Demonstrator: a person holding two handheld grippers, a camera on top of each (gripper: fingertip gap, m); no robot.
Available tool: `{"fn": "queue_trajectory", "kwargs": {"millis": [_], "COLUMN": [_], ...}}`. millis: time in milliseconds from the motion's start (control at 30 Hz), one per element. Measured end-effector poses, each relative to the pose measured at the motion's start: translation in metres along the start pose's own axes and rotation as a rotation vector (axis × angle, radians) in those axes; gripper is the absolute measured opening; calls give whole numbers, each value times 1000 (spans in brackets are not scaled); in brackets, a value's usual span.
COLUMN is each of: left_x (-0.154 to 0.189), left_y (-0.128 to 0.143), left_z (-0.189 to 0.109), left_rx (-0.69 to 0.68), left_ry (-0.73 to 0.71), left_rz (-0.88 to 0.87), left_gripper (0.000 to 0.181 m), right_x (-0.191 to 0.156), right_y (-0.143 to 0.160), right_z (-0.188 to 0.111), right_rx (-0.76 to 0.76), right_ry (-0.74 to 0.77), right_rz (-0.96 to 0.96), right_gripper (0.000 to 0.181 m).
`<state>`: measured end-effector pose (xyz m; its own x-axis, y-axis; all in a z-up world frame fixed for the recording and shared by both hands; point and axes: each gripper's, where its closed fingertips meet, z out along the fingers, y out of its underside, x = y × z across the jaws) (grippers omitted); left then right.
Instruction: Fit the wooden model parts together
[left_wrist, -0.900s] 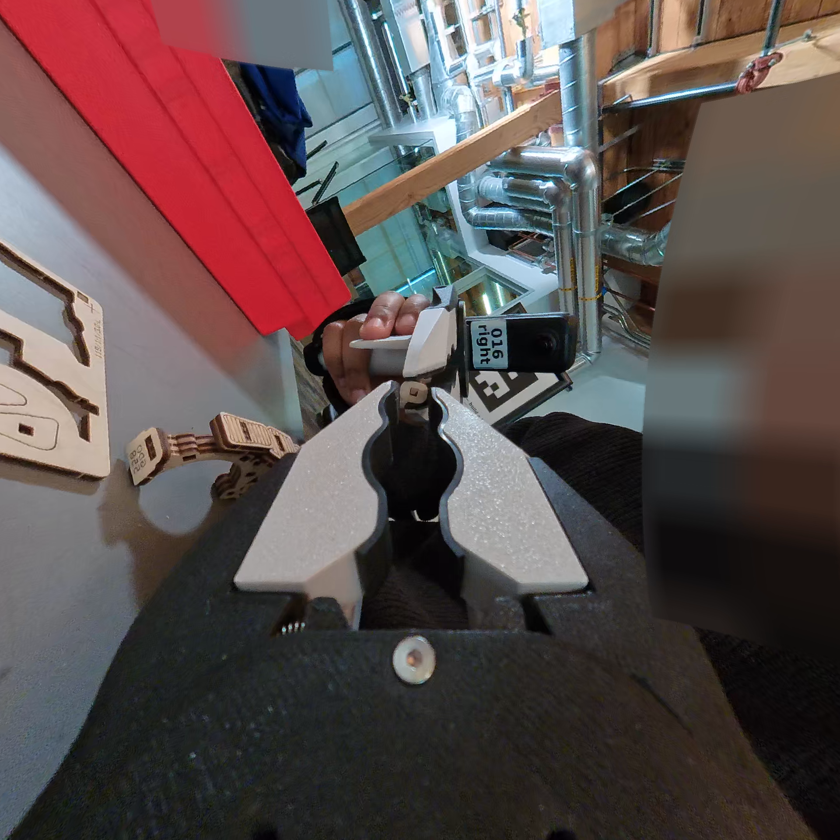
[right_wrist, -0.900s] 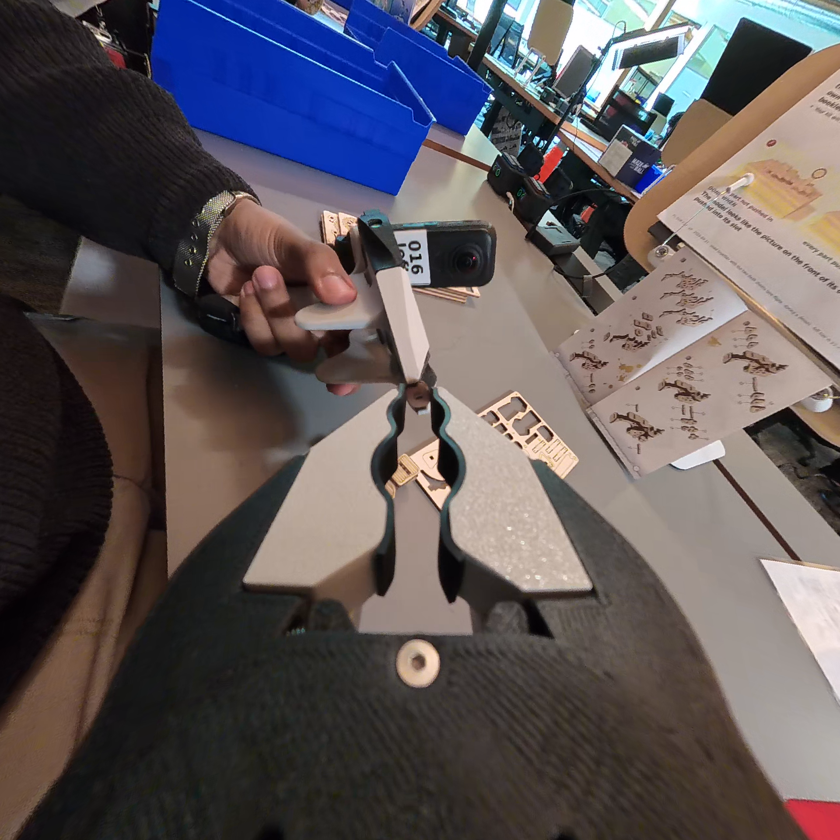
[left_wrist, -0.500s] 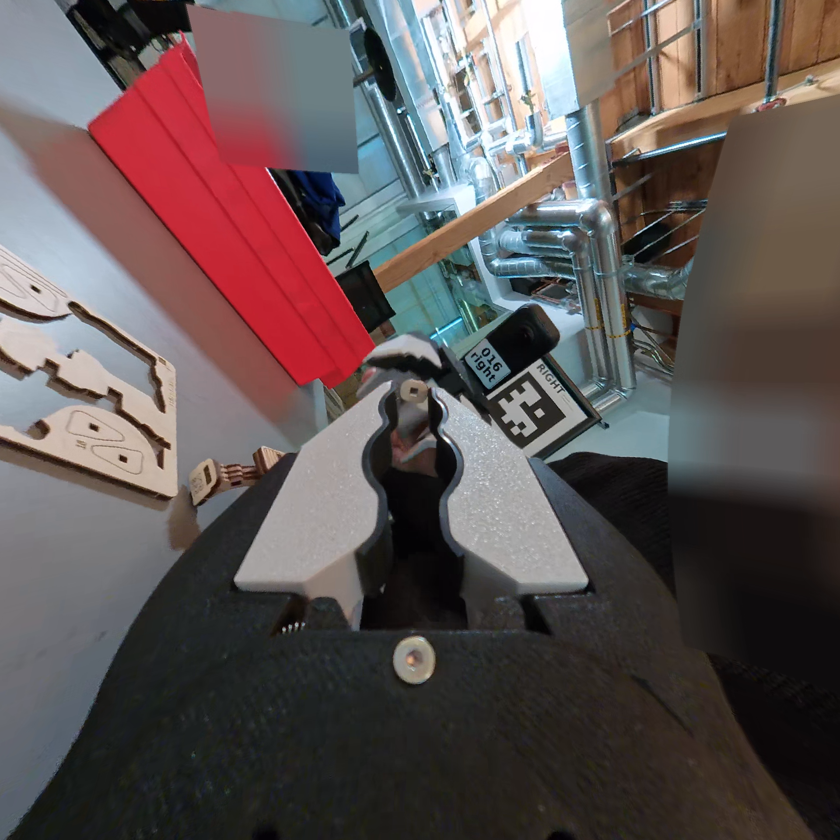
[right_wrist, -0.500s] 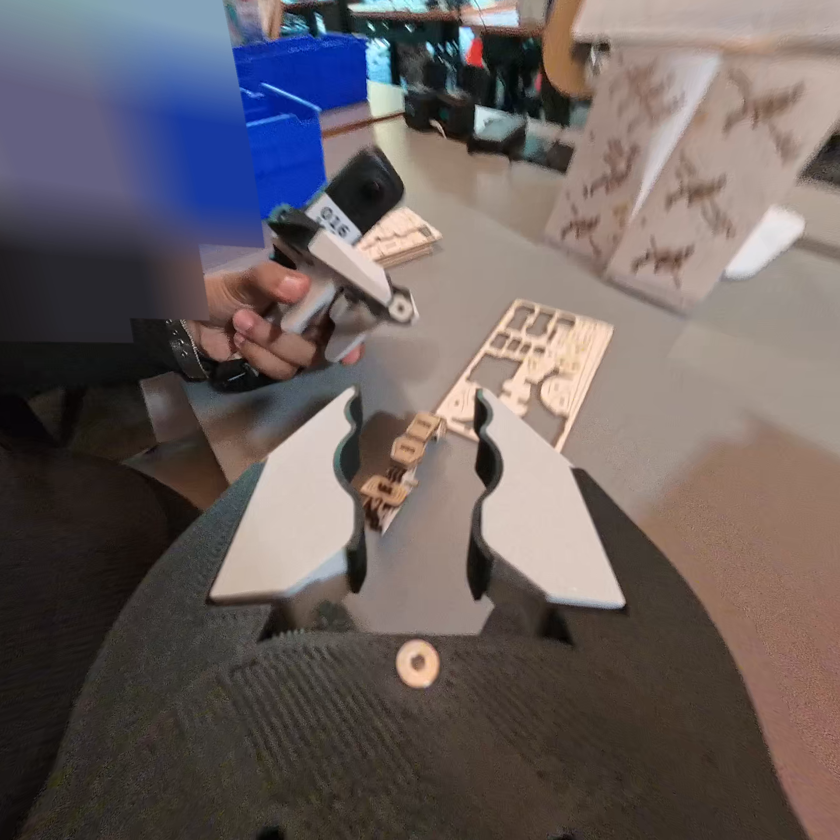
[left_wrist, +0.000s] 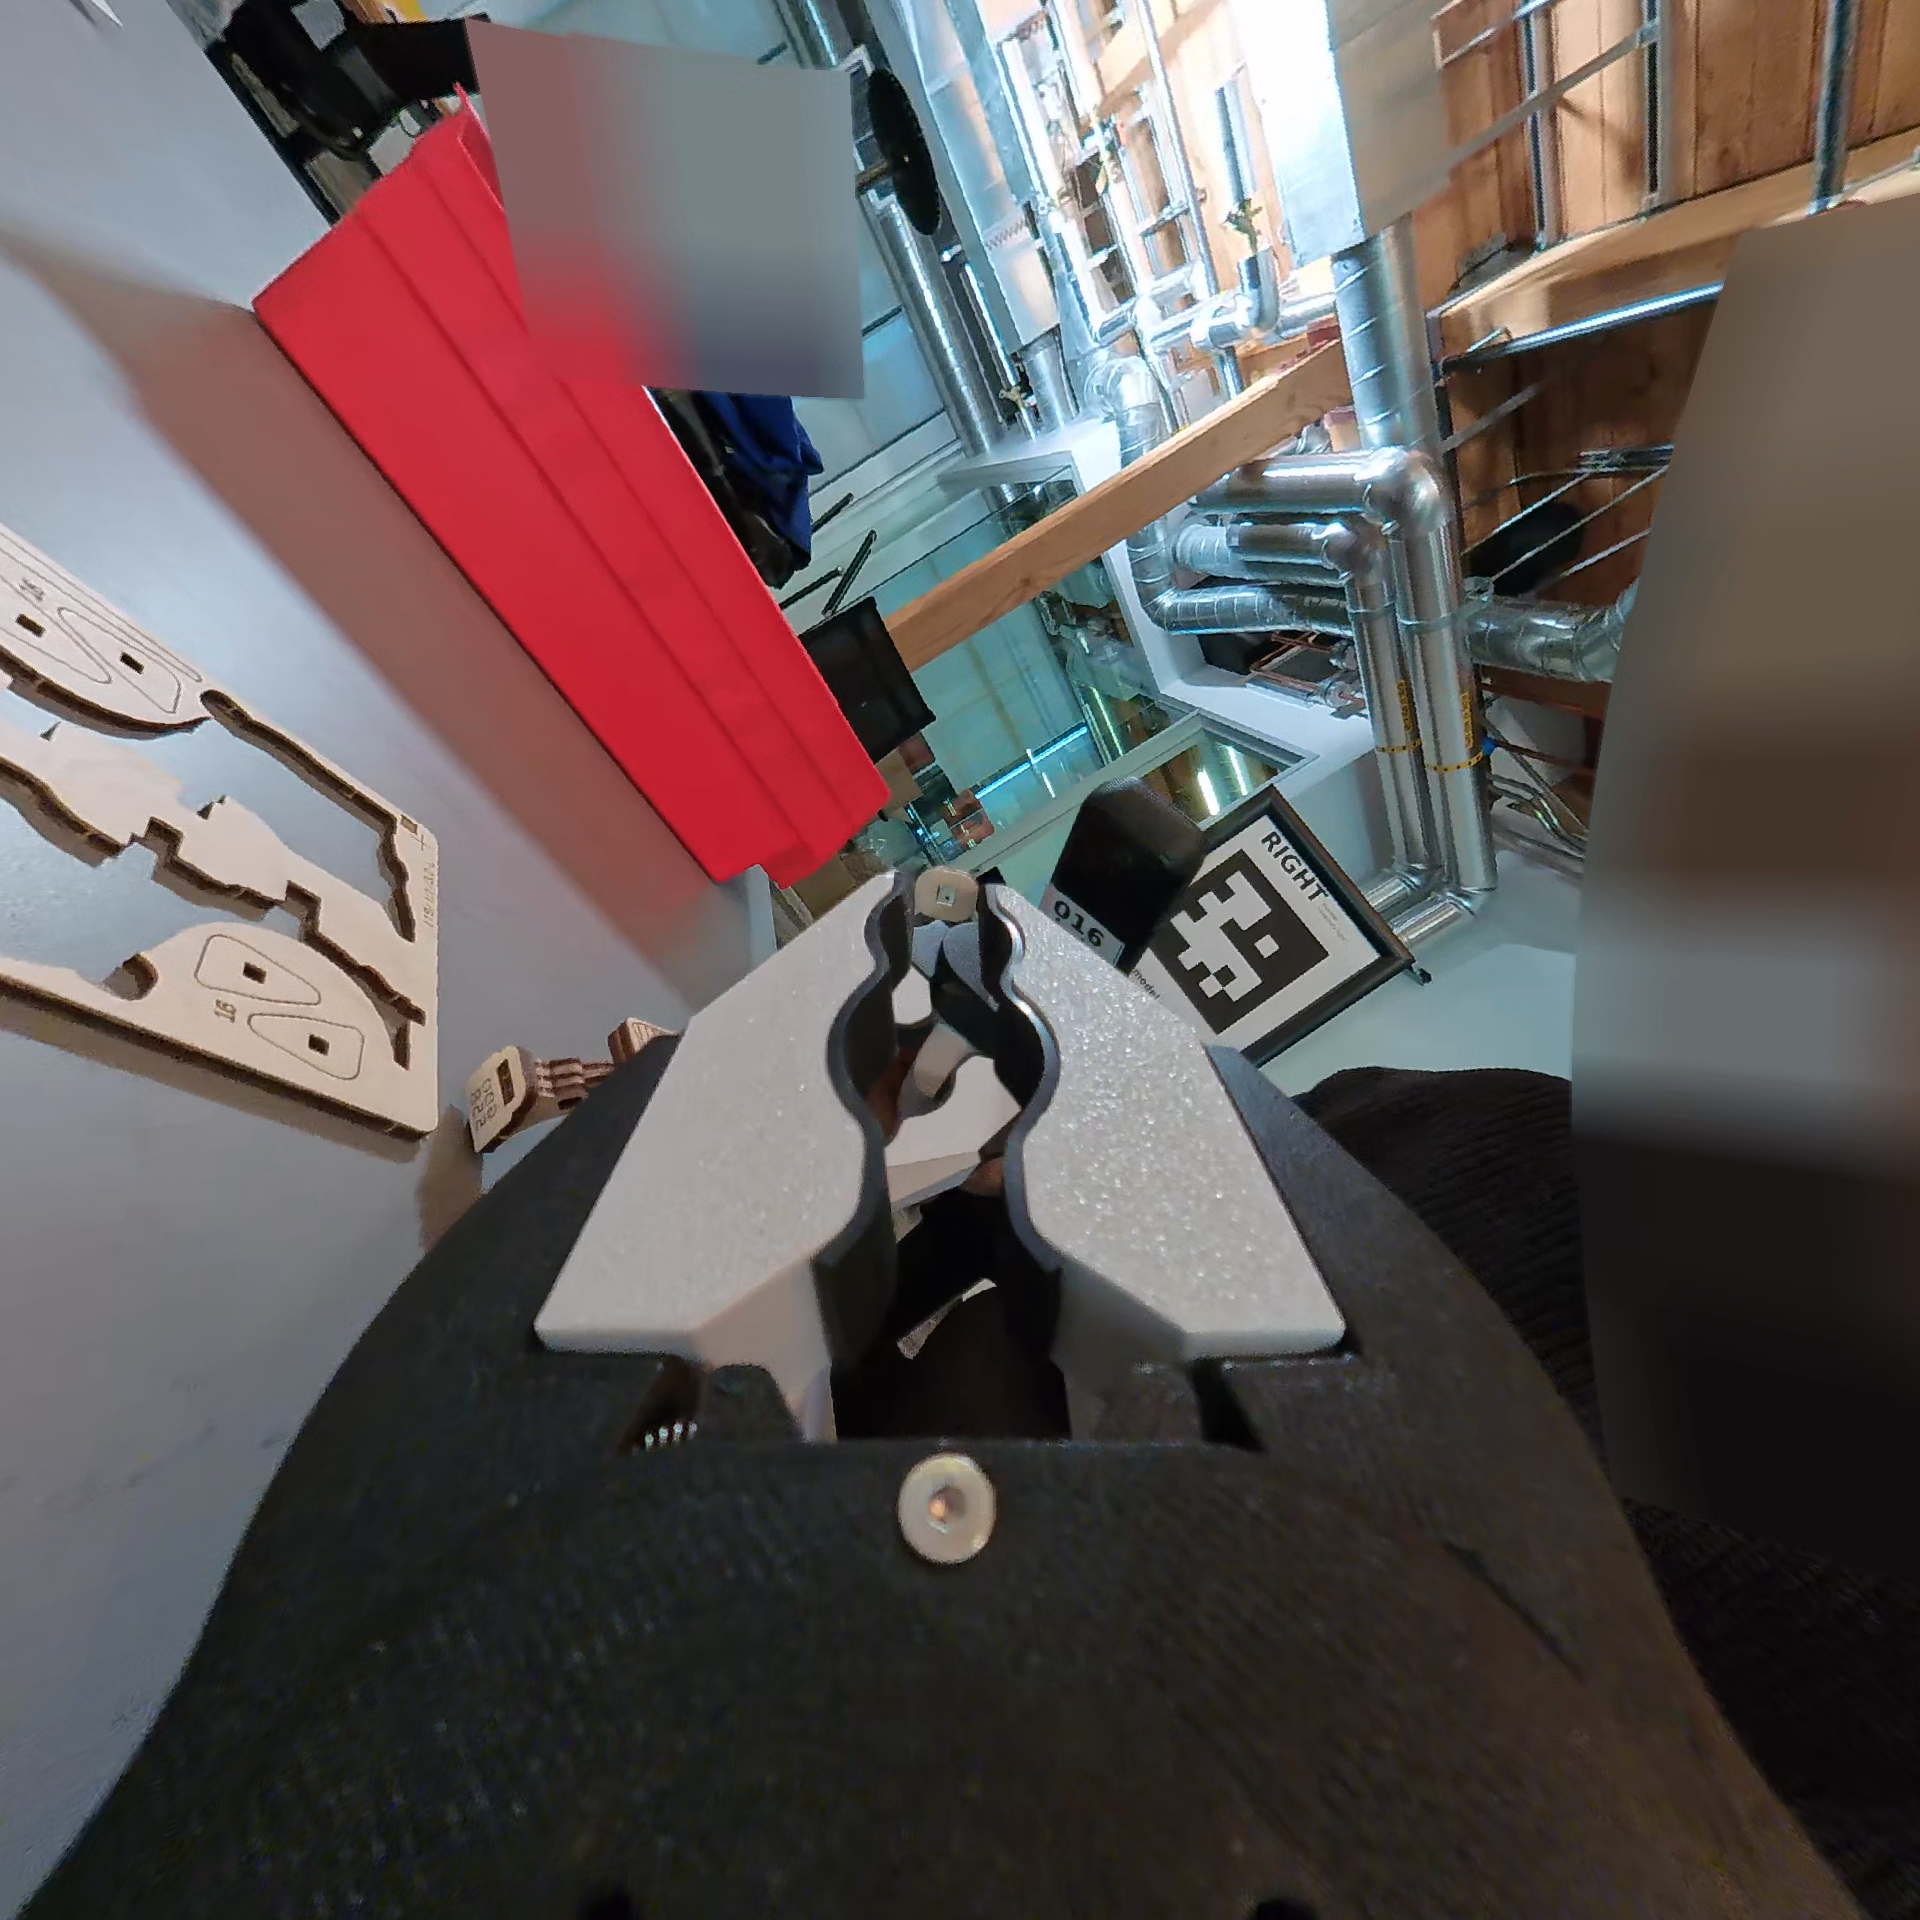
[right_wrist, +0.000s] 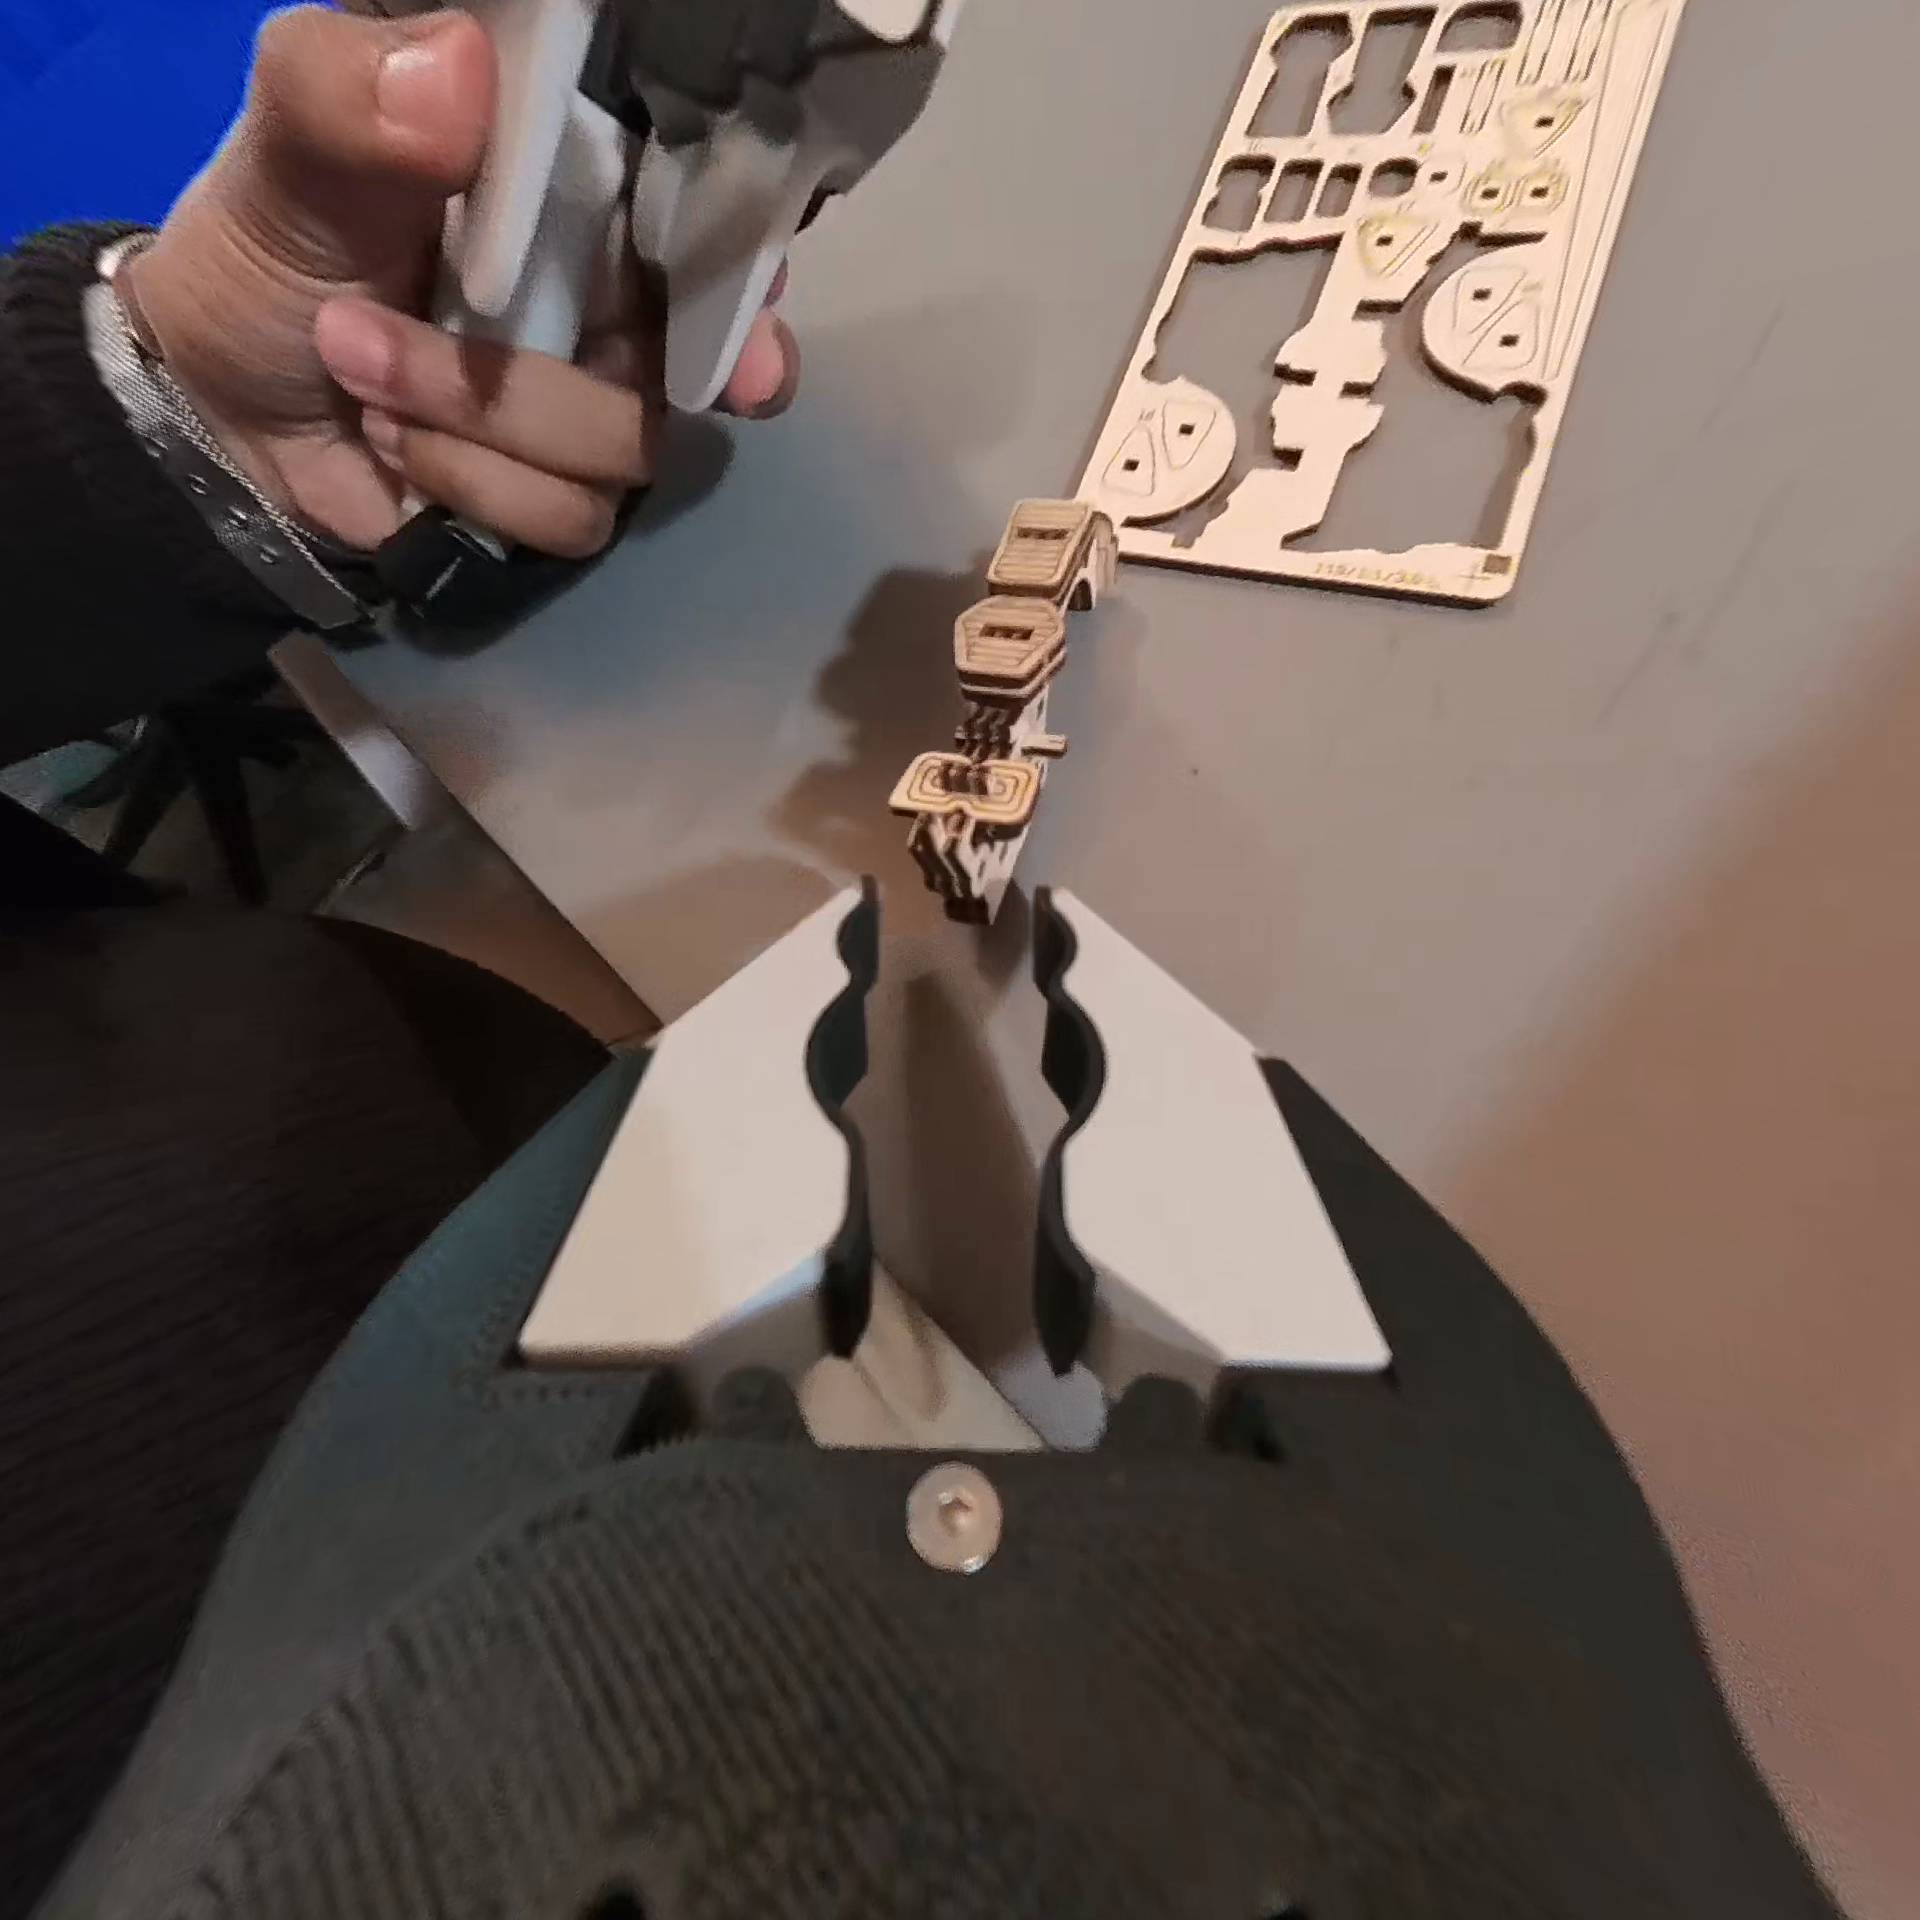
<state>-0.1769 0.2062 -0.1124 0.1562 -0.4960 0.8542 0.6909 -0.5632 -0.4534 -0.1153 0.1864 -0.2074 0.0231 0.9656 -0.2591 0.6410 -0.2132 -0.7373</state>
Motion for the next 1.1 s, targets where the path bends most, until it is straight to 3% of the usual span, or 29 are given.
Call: {"fn": "queue_trajectory", "kwargs": {"millis": [100,467,767,933,1100], "left_x": [1,-1,-25,-36,-39], "left_y": [0,-6,20,46,52], "left_z": [1,-5,-3,-2,-1], "left_rx": [-1,-4,-202,-348,-368], "left_ry": [0,-40,-208,-266,-271], "left_rz": [2,21,49,26,18], "left_gripper": [10,9,9,10,10], "right_x": [3,7,10,18,22], "right_y": [2,-9,7,14,13], "right_z": [4,-15,-21,-16,-14], "right_rx": [-27,43,-52,-103,-104], "right_ry": [7,-211,-338,-327,-302], "right_rz": [-33,-112,-341,-418,-438], "right_gripper": [13,8,9,8,8]}}
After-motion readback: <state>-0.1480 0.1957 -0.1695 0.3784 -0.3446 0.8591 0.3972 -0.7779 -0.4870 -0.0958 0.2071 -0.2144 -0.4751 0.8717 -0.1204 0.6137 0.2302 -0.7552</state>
